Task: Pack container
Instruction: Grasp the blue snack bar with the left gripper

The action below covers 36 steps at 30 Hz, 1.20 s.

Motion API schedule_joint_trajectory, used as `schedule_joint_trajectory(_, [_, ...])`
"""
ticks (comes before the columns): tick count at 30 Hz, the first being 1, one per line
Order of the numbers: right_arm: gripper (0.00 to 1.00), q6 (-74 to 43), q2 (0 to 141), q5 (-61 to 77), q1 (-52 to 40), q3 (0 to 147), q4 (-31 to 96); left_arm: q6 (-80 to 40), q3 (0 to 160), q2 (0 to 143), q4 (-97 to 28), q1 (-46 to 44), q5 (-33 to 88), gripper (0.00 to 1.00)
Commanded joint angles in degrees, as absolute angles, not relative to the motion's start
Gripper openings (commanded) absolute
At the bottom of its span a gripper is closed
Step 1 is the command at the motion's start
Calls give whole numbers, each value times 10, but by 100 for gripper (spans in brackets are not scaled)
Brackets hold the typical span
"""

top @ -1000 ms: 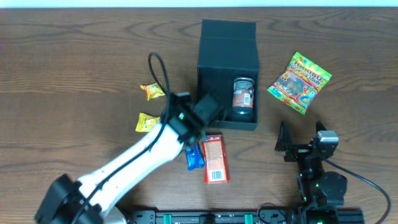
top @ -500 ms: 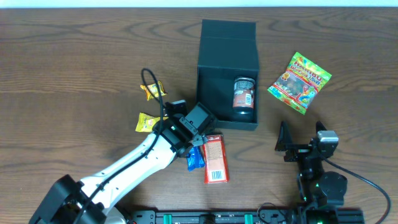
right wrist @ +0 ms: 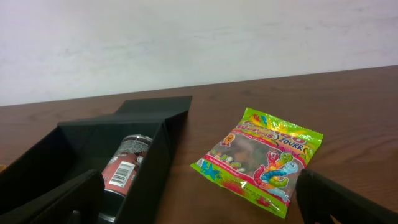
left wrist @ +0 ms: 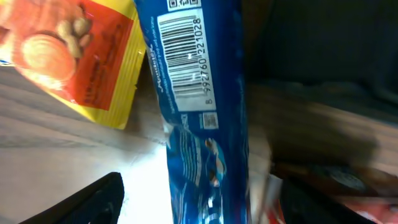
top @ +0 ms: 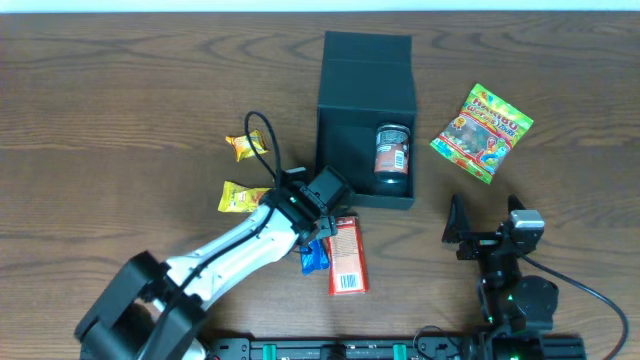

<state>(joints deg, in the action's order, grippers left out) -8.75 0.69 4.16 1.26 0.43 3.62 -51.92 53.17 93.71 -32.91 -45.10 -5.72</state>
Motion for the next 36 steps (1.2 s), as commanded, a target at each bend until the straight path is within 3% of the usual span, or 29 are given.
schedule_joint_trajectory(1, [99, -94, 3, 45, 14, 3, 38, -530, 534, 966, -319, -449, -53, 81])
schedule_joint_trajectory(7, [99, -94, 3, 45, 14, 3, 38, -530, 534, 998, -295, -449, -54, 79])
schedule_joint_trajectory(8, [99, -94, 3, 45, 14, 3, 38, -530, 534, 1001, -295, -449, -56, 75])
schedule_joint_trajectory(10, [99, -94, 3, 45, 14, 3, 38, -529, 534, 1001, -295, -449, -61, 59])
schedule_joint_trajectory(12, [99, -94, 3, 45, 14, 3, 38, -529, 534, 1001, -295, -449, -62, 55])
schedule_joint_trajectory(14, [99, -94, 3, 45, 14, 3, 38, -527, 534, 1001, -295, -449, -65, 41])
schedule_joint_trajectory(18, [99, -94, 3, 45, 14, 3, 38, -526, 534, 1001, -300, -449, -65, 27])
schedule_joint_trajectory(31, [99, -94, 3, 45, 14, 3, 38, -472, 547, 958, -372, -449, -70, 11])
schedule_joint_trajectory(36, [99, -94, 3, 45, 14, 3, 38, -441, 577, 913, -435, -450, -101, 12])
